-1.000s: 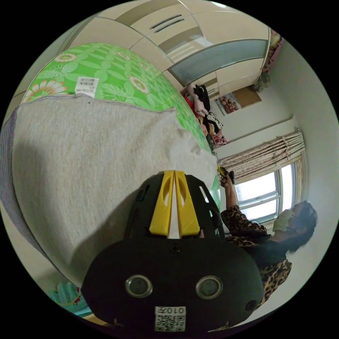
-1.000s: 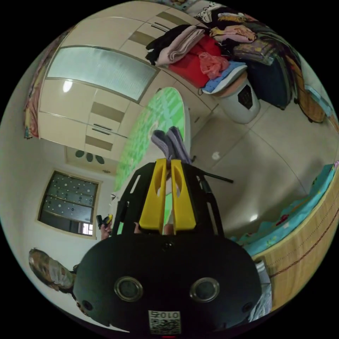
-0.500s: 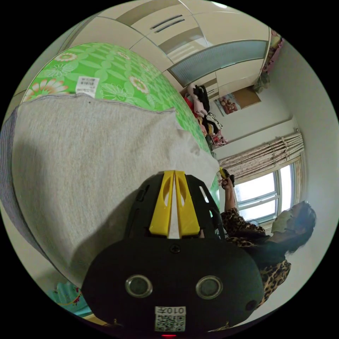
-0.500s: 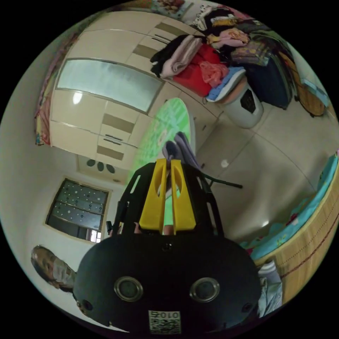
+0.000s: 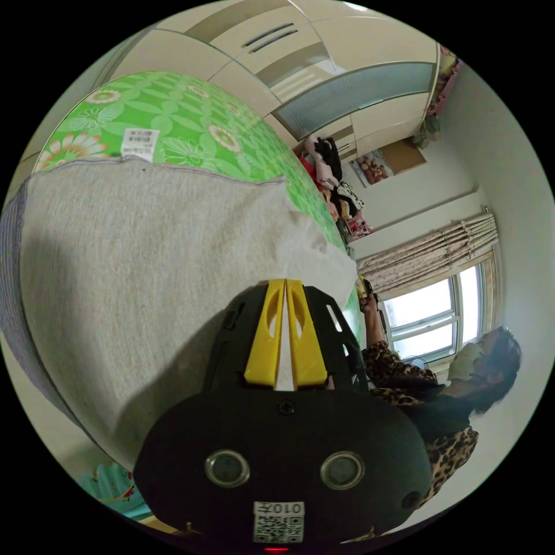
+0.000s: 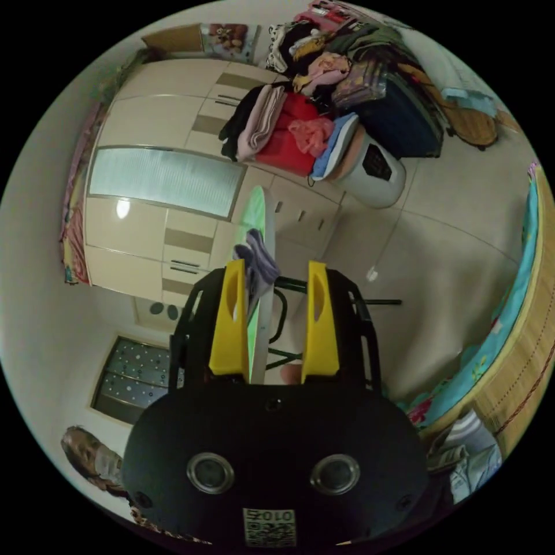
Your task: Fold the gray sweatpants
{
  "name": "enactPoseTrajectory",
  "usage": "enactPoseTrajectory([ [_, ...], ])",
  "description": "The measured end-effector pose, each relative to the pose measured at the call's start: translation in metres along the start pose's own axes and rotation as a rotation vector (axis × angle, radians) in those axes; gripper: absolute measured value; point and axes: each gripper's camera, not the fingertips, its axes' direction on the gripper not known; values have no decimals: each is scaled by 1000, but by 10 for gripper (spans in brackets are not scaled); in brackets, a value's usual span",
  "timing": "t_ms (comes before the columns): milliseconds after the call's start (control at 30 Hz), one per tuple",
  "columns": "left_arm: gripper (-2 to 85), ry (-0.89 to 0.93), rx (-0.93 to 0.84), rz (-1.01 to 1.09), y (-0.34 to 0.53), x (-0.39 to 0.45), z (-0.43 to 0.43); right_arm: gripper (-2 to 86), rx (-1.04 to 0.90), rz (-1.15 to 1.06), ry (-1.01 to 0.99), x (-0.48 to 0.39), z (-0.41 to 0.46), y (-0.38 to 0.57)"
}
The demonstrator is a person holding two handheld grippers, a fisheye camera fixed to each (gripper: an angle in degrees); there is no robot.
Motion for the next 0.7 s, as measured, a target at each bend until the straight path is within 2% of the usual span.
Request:
enactPoseTrajectory([
  [100, -2, -5, 1, -2, 4, 3, 6, 130, -59, -12, -54, -1, 13, 1],
  [200, -2, -52, 16, 5, 8, 12, 10, 110, 125, -141, 47, -36, 0, 10],
  [233, -2, -81, 43, 29, 11, 19, 10, 105, 135, -200, 73, -53, 1, 7],
  [367, -2, -105, 123, 135, 17, 58, 8, 96, -45, -324, 223, -96, 29, -15],
  [433, -2, -109, 98, 173, 16, 74, 15, 88, -146, -363, 355, -112, 52, -26],
  [600, -2, -266, 19, 271, 17, 108, 42, 41, -292, -385, 569, -125, 91, -37],
  [667, -3, -298, -26, 279, 14, 112, 60, 36, -185, -430, 493, -139, 78, -30],
  [700, -3, -302, -33, 281, 13, 113, 64, 34, -75, -491, 366, -150, 61, -23],
])
